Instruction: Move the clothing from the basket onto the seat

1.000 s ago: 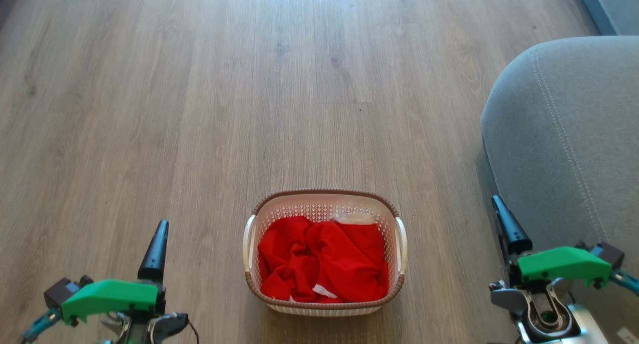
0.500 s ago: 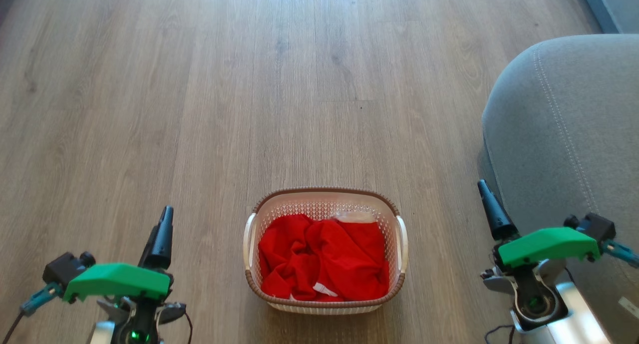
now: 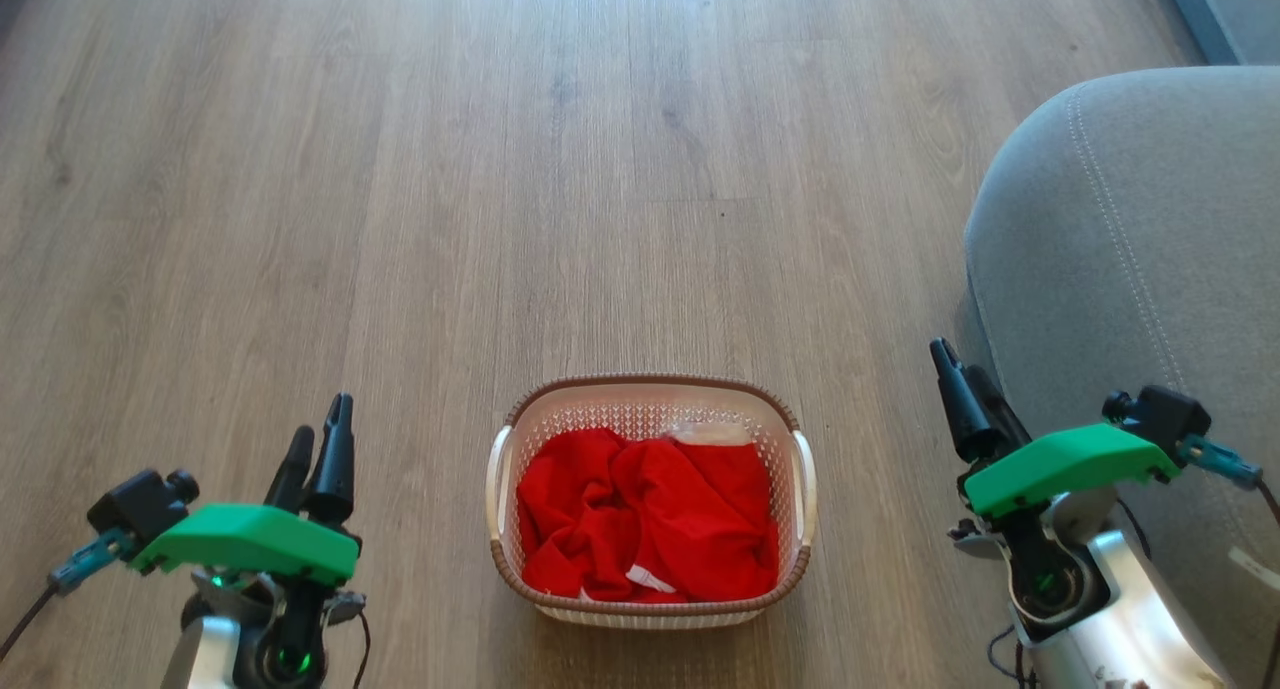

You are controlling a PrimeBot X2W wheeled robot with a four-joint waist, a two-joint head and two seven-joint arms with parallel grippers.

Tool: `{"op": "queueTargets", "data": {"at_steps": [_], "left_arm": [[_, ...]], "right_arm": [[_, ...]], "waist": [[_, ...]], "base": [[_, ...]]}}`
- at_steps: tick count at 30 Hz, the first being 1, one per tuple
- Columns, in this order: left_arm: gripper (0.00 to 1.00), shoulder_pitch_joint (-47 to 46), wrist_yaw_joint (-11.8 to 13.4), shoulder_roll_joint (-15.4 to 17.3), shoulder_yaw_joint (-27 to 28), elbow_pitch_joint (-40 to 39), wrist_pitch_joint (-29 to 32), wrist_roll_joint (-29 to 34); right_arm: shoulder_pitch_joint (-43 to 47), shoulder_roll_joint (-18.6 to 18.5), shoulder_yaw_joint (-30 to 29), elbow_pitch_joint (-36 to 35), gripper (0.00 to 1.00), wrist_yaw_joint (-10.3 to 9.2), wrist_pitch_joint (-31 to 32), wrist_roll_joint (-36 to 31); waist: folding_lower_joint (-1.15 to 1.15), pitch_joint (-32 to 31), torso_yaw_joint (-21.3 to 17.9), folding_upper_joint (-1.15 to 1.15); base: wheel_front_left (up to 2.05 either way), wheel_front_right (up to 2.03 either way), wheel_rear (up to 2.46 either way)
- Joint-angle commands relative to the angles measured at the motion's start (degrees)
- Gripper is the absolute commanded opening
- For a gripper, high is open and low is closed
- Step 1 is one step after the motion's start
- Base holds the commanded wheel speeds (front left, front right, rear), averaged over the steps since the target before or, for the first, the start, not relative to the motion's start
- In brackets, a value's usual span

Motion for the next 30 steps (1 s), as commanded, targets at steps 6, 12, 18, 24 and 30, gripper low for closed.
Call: {"op": "queueTargets", "data": {"at_steps": [6, 12, 18, 24, 30], "left_arm": [[1.0, -4.36, -0.34, 1.58, 0.94, -1.01, -1.62, 6.47], [1.0, -5.15, -0.37, 1.54, 1.18, -0.76, -2.46, 10.45], [1.0, -6.02, -0.4, 1.55, 1.38, -0.49, -3.47, 14.81], [1.0, -7.03, -0.43, 1.59, 1.54, -0.23, -4.47, 19.01], [1.0, -8.04, -0.46, 1.66, 1.78, -0.01, -5.48, 23.26]], "right_arm": [[-5.37, -1.27, 1.93, -0.12, 1.0, 0.02, -1.71, -4.84], [-6.72, -1.47, 2.5, 0.98, 1.0, 0.02, -2.56, -8.15], [-8.28, -1.6, 3.08, 2.1, 1.0, 0.02, -3.57, -12.14], [-9.76, -1.75, 3.35, 2.96, 1.0, 0.02, -4.58, -16.18], [-11.08, -1.74, 3.49, 3.66, 1.0, 0.02, -5.6, -20.31]], "waist": [[0.0, 0.15, 0.01, 0.0], [0.0, 0.27, 0.02, 0.0], [0.0, 0.4, -0.02, 0.0], [0.0, 0.65, -0.01, 0.0], [0.0, 0.75, 0.0, 0.0]], "base": [[0.0, 0.0, 0.0], [0.0, 0.0, 0.0], [0.0, 0.0, 0.0], [0.0, 0.0, 0.0], [0.0, 0.0, 0.0]]}}
